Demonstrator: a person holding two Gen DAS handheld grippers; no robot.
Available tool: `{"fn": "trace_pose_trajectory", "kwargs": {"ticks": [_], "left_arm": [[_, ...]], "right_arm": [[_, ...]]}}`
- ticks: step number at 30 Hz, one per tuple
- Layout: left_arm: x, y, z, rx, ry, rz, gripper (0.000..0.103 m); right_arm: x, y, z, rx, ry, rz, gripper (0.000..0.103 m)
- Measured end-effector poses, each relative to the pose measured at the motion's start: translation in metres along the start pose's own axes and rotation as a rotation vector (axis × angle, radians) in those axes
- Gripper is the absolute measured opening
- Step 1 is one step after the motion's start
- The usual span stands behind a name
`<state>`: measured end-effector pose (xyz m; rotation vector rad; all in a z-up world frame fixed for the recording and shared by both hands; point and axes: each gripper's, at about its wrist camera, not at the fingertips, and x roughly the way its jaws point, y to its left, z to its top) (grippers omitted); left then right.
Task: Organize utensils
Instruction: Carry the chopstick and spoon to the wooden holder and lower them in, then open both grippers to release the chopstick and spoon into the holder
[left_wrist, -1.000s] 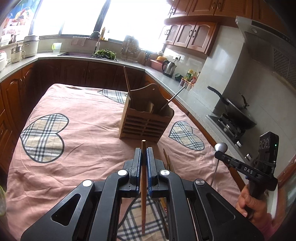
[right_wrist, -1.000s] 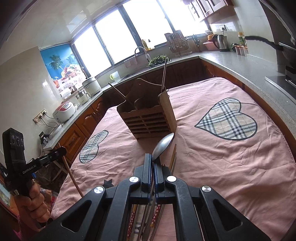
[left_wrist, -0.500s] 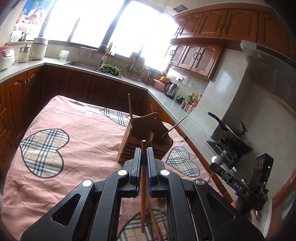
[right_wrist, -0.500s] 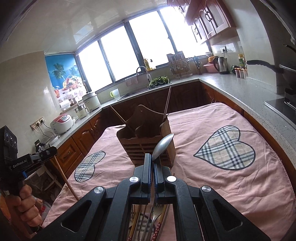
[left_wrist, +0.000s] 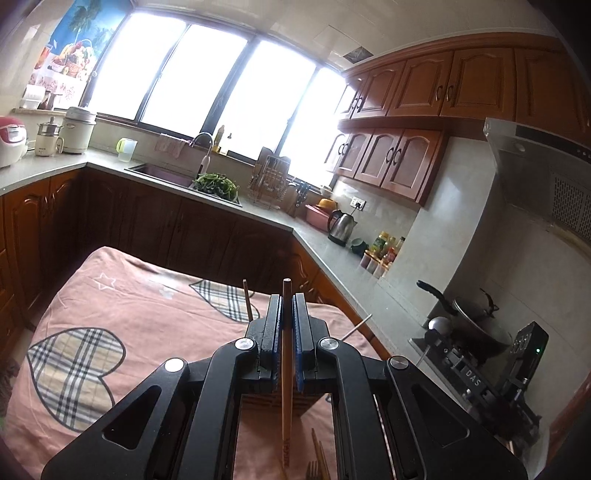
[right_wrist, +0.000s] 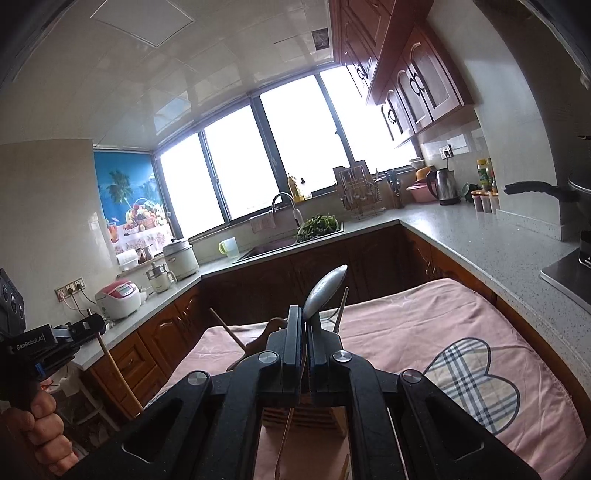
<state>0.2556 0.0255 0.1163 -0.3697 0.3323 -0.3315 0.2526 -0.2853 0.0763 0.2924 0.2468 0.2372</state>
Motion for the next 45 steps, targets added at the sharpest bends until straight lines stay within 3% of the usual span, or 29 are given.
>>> {"fn": "trace_pose_trajectory", "kwargs": {"ticks": [9, 14, 19, 26, 35, 45], "left_arm": [[0.044, 0.006, 0.037, -0.026, -0.133, 0.03, 0.005], [0.074, 0.02, 0.035, -0.064, -0.186, 0.065, 0.005], [0.102, 0.038, 0.014, -0.1, -0.179, 0.104, 0.005], [0.128, 0.053, -0.017, -0.114, -0.138, 0.111, 0.005], [0.149, 0.038, -0.04, -0.018, -0.062, 0.088, 0.005], [0.156, 0.039, -0.044, 0.002, -0.007, 0.081, 0.006]], "right_arm": [[0.04, -0.005, 0.021, 0.022, -0.098, -0.032, 0.002], [0.063, -0.004, 0.015, -0.002, -0.145, -0.075, 0.002], [0.08, -0.004, -0.002, -0.019, -0.187, -0.13, 0.002], [0.103, 0.001, -0.034, -0.07, -0.132, -0.147, 0.002], [0.114, -0.002, -0.053, -0.063, -0.017, -0.135, 0.003], [0.126, -0.008, -0.06, -0.044, 0.097, -0.077, 0.004]]}}
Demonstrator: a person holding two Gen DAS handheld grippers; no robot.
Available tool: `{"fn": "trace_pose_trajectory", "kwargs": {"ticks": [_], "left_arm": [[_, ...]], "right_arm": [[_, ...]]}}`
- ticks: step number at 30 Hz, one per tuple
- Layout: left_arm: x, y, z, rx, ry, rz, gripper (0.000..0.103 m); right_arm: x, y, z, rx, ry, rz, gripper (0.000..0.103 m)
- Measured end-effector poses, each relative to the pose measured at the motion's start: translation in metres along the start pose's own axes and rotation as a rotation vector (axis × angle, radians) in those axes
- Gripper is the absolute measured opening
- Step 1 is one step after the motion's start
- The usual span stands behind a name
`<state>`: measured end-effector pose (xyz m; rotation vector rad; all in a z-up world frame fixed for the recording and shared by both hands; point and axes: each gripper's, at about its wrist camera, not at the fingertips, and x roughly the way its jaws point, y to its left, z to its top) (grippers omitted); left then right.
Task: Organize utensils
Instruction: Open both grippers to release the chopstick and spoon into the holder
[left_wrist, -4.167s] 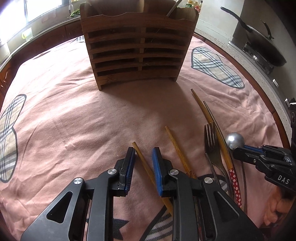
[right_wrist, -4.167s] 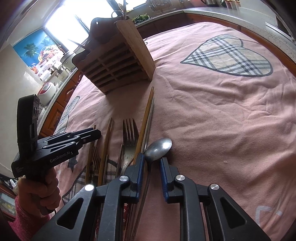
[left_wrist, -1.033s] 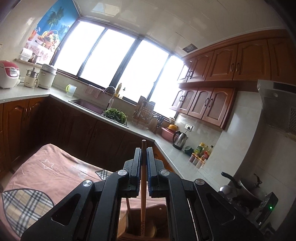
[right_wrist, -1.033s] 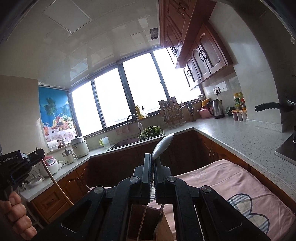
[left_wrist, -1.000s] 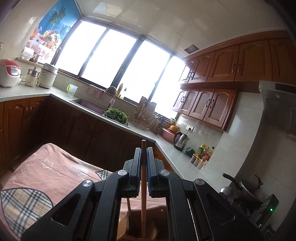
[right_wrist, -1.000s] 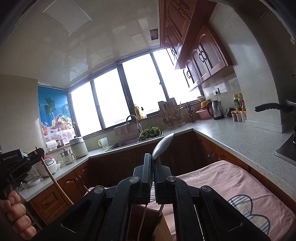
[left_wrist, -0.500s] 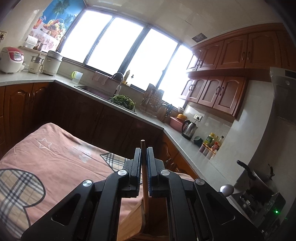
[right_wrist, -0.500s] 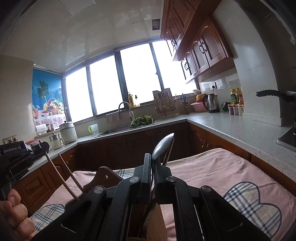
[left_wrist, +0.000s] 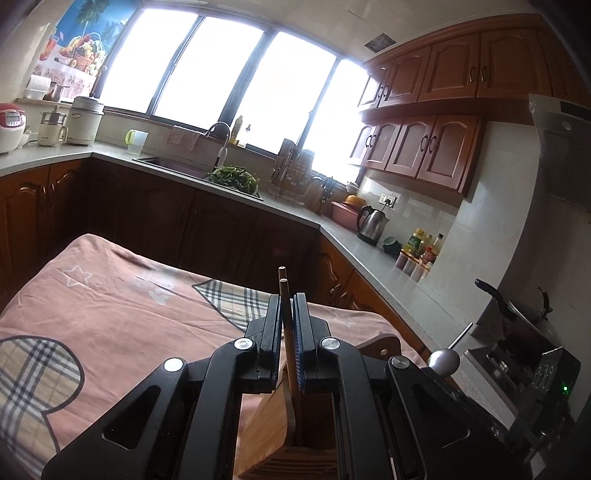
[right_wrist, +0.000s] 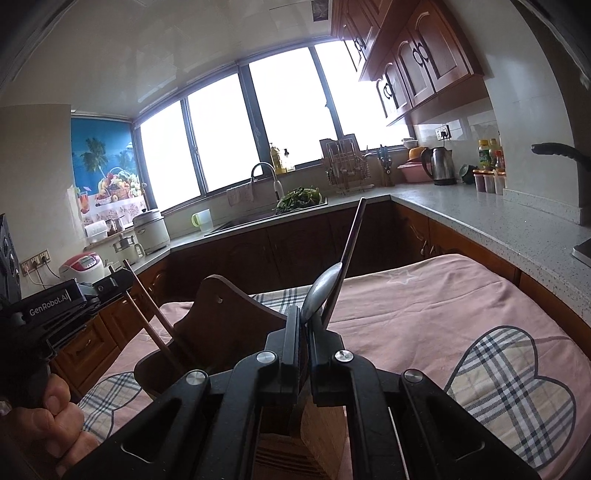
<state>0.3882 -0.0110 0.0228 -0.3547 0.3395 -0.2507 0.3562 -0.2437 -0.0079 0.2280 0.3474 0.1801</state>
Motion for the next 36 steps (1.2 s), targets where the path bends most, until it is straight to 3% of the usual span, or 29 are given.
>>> {"fn": "trace_pose_trajectory", "kwargs": {"ticks": [12, 16, 21, 24, 28, 30, 32, 34, 36], "left_arm": [[-0.002, -0.002, 0.002, -0.006, 0.024, 0.008, 0.009], [-0.007, 0.001, 0.002, -0.017, 0.019, 0.015, 0.029], [-0.016, 0.001, 0.005, -0.022, 0.015, 0.023, 0.048], [-0.022, 0.003, 0.005, -0.027, 0.017, 0.029, 0.053], [-0.034, 0.007, 0.002, -0.039, 0.026, 0.041, 0.072], [-0.041, 0.011, 0.0, -0.047, 0.04, 0.052, 0.085], [-0.049, 0.016, -0.004, -0.059, 0.06, 0.068, 0.094], [-0.06, 0.021, -0.009, -0.076, 0.086, 0.076, 0.097], [-0.071, 0.027, -0.016, -0.091, 0.114, 0.09, 0.098]], "right_arm": [[-0.001, -0.003, 0.002, 0.025, 0.043, 0.032, 0.006], [-0.005, -0.005, 0.005, 0.043, 0.044, 0.037, 0.009], [-0.012, -0.008, 0.01, 0.062, 0.035, 0.035, 0.012], [-0.019, -0.011, 0.013, 0.083, 0.023, 0.037, 0.024], [-0.032, -0.013, 0.017, 0.099, 0.007, 0.039, 0.035], [-0.039, -0.015, 0.018, 0.111, 0.0, 0.046, 0.05], [-0.046, -0.018, 0.019, 0.13, -0.002, 0.055, 0.076], [-0.055, -0.021, 0.02, 0.149, -0.002, 0.065, 0.083], [-0.065, -0.024, 0.019, 0.164, 0.004, 0.067, 0.083]]}}
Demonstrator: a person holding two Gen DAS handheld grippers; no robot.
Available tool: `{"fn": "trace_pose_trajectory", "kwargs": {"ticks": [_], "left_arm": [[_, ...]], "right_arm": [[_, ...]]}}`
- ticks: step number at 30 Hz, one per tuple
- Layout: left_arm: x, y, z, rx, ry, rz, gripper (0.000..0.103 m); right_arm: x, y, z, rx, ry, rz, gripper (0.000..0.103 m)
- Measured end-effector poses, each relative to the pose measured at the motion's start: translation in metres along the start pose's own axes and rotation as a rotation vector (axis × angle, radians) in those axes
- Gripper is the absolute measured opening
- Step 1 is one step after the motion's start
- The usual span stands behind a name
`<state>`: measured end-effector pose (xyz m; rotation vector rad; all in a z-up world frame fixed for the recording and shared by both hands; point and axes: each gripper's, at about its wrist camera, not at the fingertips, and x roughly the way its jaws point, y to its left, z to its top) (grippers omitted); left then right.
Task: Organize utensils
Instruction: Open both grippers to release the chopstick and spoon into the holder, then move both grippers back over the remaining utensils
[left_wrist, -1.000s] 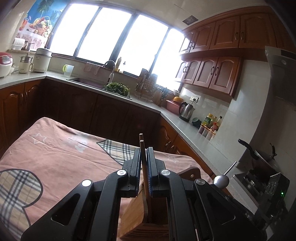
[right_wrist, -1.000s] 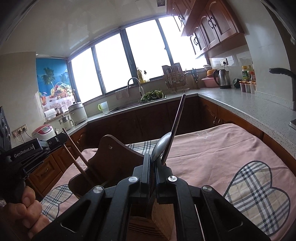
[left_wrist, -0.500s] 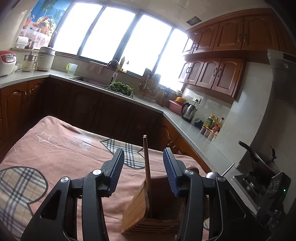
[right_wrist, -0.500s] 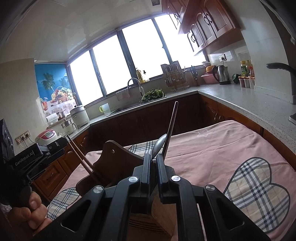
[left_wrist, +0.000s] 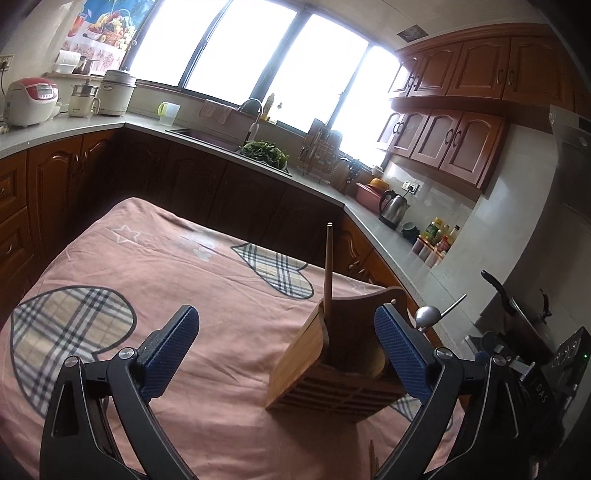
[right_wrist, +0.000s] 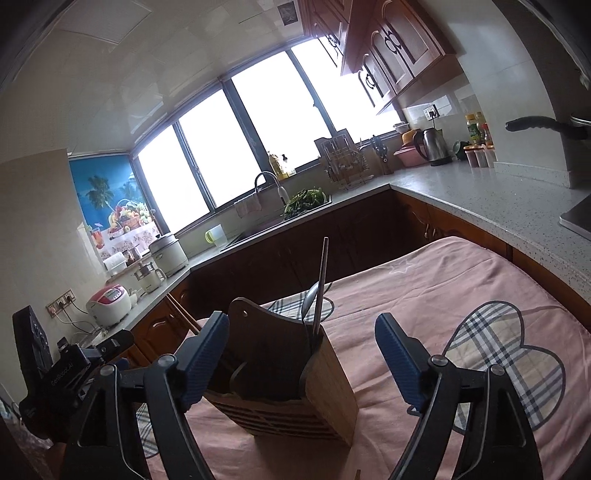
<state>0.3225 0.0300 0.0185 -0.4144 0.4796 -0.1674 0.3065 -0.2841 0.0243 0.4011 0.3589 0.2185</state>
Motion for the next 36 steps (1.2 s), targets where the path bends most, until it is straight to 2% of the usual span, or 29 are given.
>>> {"fn": "trace_pose_trajectory", "kwargs": {"ticks": [7, 15, 25, 36], "left_arm": [[-0.037, 0.016, -0.03, -0.019, 0.086, 0.043, 0.098], [-0.076, 0.025, -0.065, -0.033, 0.158, 0.042, 0.098], [-0.104, 0.025, -0.098, -0.019, 0.211, 0.05, 0.098], [-0.113, 0.021, -0.129, 0.005, 0.272, 0.043, 0.098]], "right_arm": [[-0.043, -0.004, -0.007, 0.029, 0.022, 0.006, 0.084], [-0.089, -0.002, -0.027, 0.025, 0.074, 0.016, 0.084], [-0.131, -0.012, -0.061, 0.042, 0.144, 0.009, 0.084], [-0.153, -0.026, -0.093, 0.066, 0.19, -0.015, 0.084]]}}
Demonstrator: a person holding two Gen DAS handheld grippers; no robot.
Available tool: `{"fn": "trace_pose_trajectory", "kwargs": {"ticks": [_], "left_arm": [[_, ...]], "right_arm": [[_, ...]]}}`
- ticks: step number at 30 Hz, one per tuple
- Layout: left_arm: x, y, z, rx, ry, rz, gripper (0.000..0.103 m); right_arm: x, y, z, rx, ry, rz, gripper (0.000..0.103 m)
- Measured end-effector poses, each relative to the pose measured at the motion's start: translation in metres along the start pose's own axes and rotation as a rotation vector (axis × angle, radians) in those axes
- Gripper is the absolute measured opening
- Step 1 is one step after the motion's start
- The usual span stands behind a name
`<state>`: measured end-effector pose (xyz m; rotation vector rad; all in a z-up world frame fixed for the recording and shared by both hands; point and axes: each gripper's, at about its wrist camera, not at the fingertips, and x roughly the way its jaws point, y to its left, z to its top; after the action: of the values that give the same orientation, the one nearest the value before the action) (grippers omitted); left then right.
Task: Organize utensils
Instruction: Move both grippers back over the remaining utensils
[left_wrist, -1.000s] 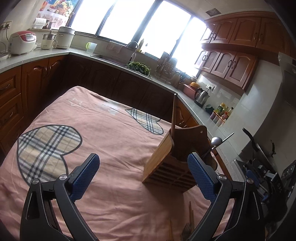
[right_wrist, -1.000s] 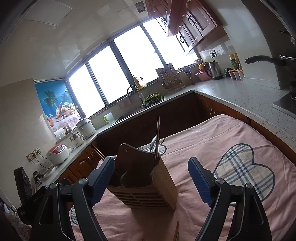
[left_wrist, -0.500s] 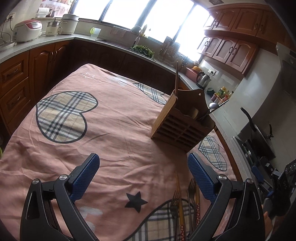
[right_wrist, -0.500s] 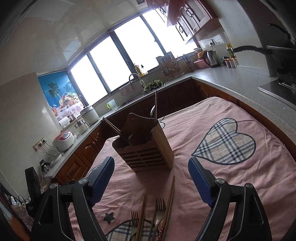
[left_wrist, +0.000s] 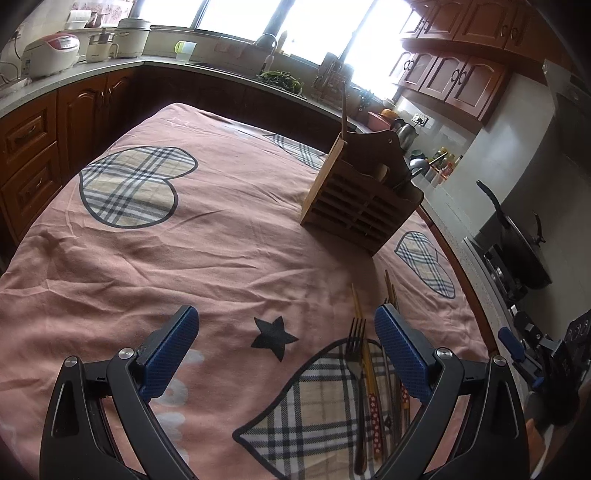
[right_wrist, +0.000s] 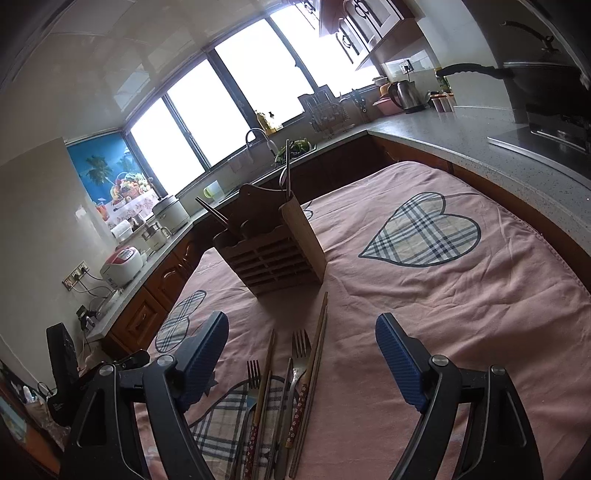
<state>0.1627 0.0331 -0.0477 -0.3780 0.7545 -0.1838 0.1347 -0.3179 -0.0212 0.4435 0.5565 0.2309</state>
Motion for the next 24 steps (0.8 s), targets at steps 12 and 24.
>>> {"fn": "trace_pose_trajectory", "kwargs": {"ticks": [12, 24], "left_arm": [[0.016, -0.025, -0.004, 0.063, 0.043, -0.035, 0.098], [0.041, -0.045, 0.006, 0.112, 0.087, -0.041, 0.098]], "right_arm": [[0.002, -0.008, -0.012, 0.005, 0.031, -0.01, 0.084], [0.024, -0.018, -0.006, 0.022, 0.082, -0.026, 0.083]]}}
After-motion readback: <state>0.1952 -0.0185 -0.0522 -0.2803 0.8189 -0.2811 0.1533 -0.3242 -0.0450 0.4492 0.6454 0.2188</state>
